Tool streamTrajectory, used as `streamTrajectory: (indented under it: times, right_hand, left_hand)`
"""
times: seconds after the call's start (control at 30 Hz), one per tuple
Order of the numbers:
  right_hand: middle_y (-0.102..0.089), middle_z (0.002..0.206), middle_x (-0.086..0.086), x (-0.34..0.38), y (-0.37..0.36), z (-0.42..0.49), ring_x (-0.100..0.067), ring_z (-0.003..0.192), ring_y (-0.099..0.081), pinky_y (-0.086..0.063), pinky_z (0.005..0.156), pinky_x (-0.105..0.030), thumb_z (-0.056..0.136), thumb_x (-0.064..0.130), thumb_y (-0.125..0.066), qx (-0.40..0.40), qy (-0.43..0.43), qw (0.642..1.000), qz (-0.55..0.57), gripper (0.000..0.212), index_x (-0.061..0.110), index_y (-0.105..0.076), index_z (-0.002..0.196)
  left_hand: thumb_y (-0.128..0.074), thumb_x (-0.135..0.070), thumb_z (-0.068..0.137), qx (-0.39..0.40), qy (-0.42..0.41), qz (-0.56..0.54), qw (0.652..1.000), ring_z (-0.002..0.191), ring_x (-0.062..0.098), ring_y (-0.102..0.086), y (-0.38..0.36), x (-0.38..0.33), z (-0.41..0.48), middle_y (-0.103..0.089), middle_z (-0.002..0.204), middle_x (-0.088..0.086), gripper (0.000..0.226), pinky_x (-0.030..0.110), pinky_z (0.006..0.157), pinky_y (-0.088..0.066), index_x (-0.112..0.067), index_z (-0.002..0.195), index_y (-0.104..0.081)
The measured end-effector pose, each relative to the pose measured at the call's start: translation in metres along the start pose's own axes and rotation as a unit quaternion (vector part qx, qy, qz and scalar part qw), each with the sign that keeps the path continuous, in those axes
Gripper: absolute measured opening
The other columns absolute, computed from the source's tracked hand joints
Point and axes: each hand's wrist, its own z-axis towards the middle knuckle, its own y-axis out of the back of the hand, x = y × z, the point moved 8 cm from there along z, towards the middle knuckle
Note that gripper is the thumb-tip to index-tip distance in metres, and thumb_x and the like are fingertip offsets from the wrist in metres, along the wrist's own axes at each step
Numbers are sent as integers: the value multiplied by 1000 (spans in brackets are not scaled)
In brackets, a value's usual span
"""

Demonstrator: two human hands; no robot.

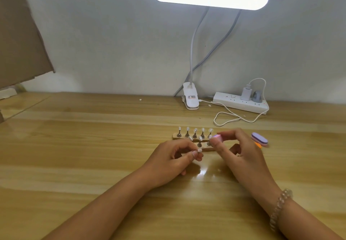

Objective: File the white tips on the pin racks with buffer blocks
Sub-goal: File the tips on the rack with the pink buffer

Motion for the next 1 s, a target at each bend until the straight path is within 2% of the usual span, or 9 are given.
streamTrajectory:
  times: [0.13, 0.27, 0.4, 0.47, 0.57, 0.63, 0.77, 0.9, 1.0]
  right_hand:
    - [-60, 93, 15, 25, -23, -15, -15, 59, -56, -47, 55, -29, 78, 62, -61, 76, 100, 989, -72, 36, 29, -60, 93]
    - [-57, 95, 16, 16, -18, -8, -13, 61, -56, -51, 62, -38, 78, 56, -64, 50, 71, 991, -100, 34, 28, -60, 96]
    - [-52, 96, 18, 29, -31, -20, -12, 60, -53, -47, 54, -29, 76, 64, -60, 94, 137, 978, -123, 40, 29, -58, 97]
    - [-53, 96, 17, 26, -31, -17, -13, 61, -54, -48, 56, -30, 76, 62, -64, 101, 118, 982, -109, 40, 29, -58, 97]
    - [-56, 96, 14, 13, -18, -5, -11, 63, -55, -51, 63, -35, 78, 49, -71, 54, 65, 992, -93, 33, 25, -61, 99]
    - [-56, 96, 14, 14, -18, -8, -12, 63, -55, -50, 62, -32, 77, 48, -70, 51, 71, 992, -93, 32, 26, -60, 98]
    - [-55, 98, 15, 24, -29, -16, -14, 62, -55, -47, 58, -26, 74, 54, -68, 100, 102, 987, -75, 36, 27, -59, 97]
    - [-57, 99, 13, 5, -11, -2, -10, 63, -55, -49, 62, -28, 74, 51, -71, 33, 42, 996, -73, 38, 26, -61, 100]
    - [-60, 99, 11, 3, 1, -1, -12, 60, -56, -42, 59, -21, 68, 61, -65, -22, 23, 999, -17, 47, 28, -58, 101]
  left_hand:
    - [-67, -8, 91, -16, 4, 28, 999, 49, 5, -57, 3, 2, 1, -66, 79, -20, 19, 18, 52, -44, -26, 89, -69]
    - [-70, -18, 92, -14, -6, 48, 999, 48, 3, -55, 2, 0, 0, -66, 78, -24, 27, 20, 51, -43, -43, 84, -67]
    - [-68, -13, 90, -4, -2, 37, 999, 48, -1, -51, 2, 2, 1, -66, 78, -23, 29, 17, 50, -41, -41, 86, -68]
    - [-68, -13, 91, -6, 0, 43, 999, 47, 0, -50, 2, 2, 1, -65, 76, -24, 29, 17, 50, -41, -41, 87, -68]
    - [-70, -19, 92, -3, -8, 47, 999, 46, 1, -51, 1, 0, 1, -65, 70, -27, 23, 17, 50, -41, -42, 88, -68]
    - [-69, -18, 92, 2, -12, 43, 999, 46, 1, -51, 1, -1, 0, -64, 68, -27, 22, 18, 50, -41, -40, 89, -69]
    - [-66, -10, 92, 3, -5, 34, 999, 48, 4, -51, 1, 2, 1, -63, 67, -24, 23, 20, 49, -42, -31, 91, -72]
    - [-69, -18, 92, -11, -5, 13, 1000, 52, 14, -59, 2, 2, 2, -69, 77, -14, 10, 25, 52, -46, -27, 92, -74]
    - [-66, -17, 94, -20, 2, -20, 1000, 58, 14, -68, 4, 4, 2, -70, 87, -10, 7, 17, 58, -48, -21, 92, -72]
